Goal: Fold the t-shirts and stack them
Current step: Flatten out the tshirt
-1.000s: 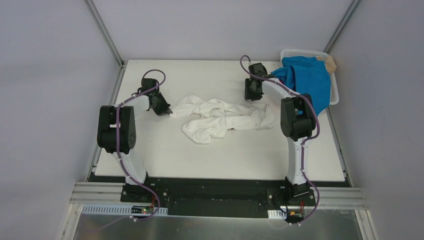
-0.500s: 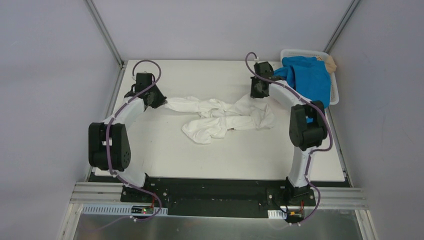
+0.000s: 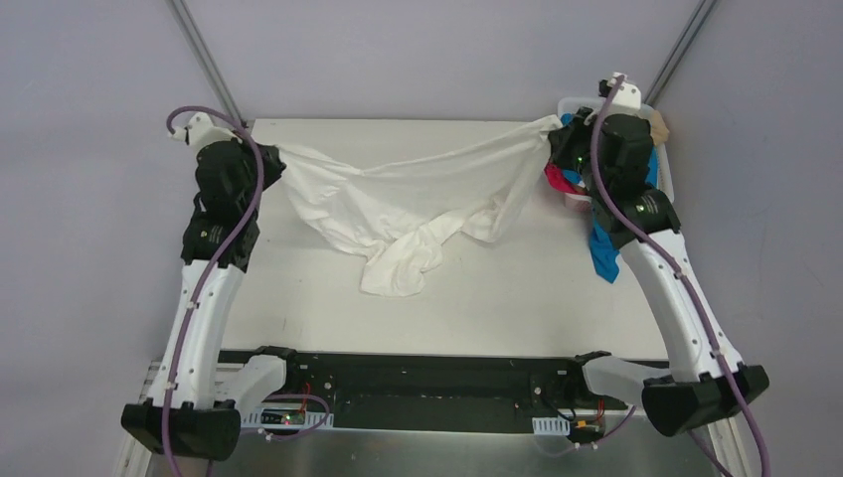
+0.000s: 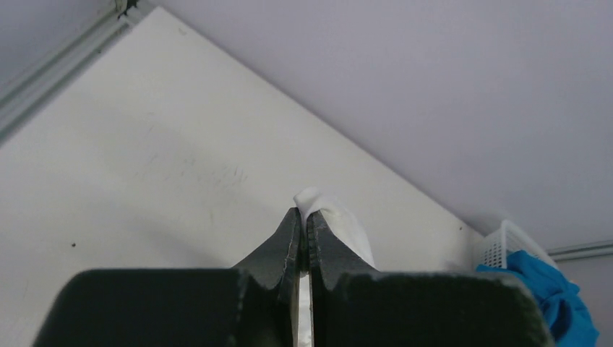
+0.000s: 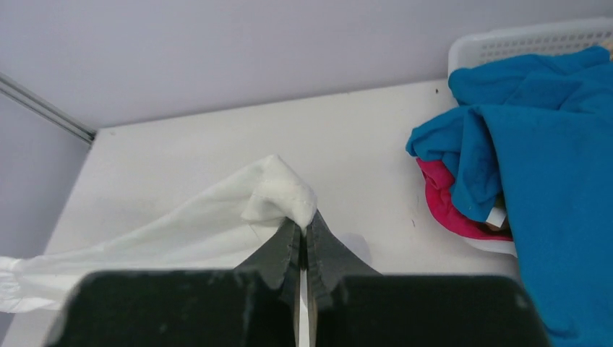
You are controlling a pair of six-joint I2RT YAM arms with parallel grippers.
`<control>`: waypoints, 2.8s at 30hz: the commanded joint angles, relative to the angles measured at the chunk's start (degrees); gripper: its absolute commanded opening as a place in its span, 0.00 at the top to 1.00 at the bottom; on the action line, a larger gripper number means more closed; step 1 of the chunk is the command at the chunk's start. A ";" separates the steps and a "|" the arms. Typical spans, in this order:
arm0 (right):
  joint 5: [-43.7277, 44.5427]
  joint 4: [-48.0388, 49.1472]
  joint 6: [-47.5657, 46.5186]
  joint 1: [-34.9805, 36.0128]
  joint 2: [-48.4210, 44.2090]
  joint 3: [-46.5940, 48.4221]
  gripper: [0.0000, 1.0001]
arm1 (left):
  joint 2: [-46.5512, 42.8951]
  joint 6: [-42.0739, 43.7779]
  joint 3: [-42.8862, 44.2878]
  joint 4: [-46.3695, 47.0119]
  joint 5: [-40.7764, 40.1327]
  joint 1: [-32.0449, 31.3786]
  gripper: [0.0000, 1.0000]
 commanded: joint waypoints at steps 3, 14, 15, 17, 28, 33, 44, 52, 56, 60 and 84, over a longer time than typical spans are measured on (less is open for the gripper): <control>-3.21 0.72 1.38 0.25 -10.24 3.18 1.00 | -7.45 4.56 10.33 -3.70 -4.57 -0.05 1.00; -12.70 -6.24 0.39 0.24 -20.86 16.16 1.00 | -12.09 8.96 29.96 -7.15 3.08 -0.04 1.00; -14.08 -7.23 0.36 0.26 -21.31 17.68 1.00 | -12.13 9.27 31.77 -7.50 3.76 -0.01 1.00; -17.21 -8.93 0.79 0.20 -22.22 20.37 1.00 | -12.05 9.65 36.01 -8.17 5.54 -0.01 1.00; -19.88 -10.78 1.12 0.13 -22.82 28.36 1.00 | -6.83 12.38 55.60 -10.86 6.15 0.07 1.00; -11.98 -9.20 -0.77 0.13 -20.11 26.62 1.00 | 0.12 12.79 59.43 -10.90 4.98 0.08 1.00; 10.86 2.39 -4.31 -0.20 -4.39 8.18 1.00 | 28.92 22.29 54.16 -8.52 0.31 0.08 1.00; 4.89 8.35 1.24 -6.98 24.61 4.12 0.83 | 60.26 29.64 53.39 -5.76 3.76 0.07 0.54; 3.43 -0.49 -0.77 -6.52 36.66 16.88 0.26 | 66.86 28.42 57.85 -6.85 4.47 -0.02 0.02; 3.22 1.81 -1.49 -4.82 35.18 15.97 0.01 | 65.83 26.61 58.39 -6.85 6.23 -0.09 0.01; -6.04 0.74 15.95 -1.86 12.77 -22.09 0.01 | 38.75 3.78 5.36 -11.26 14.03 -8.89 0.00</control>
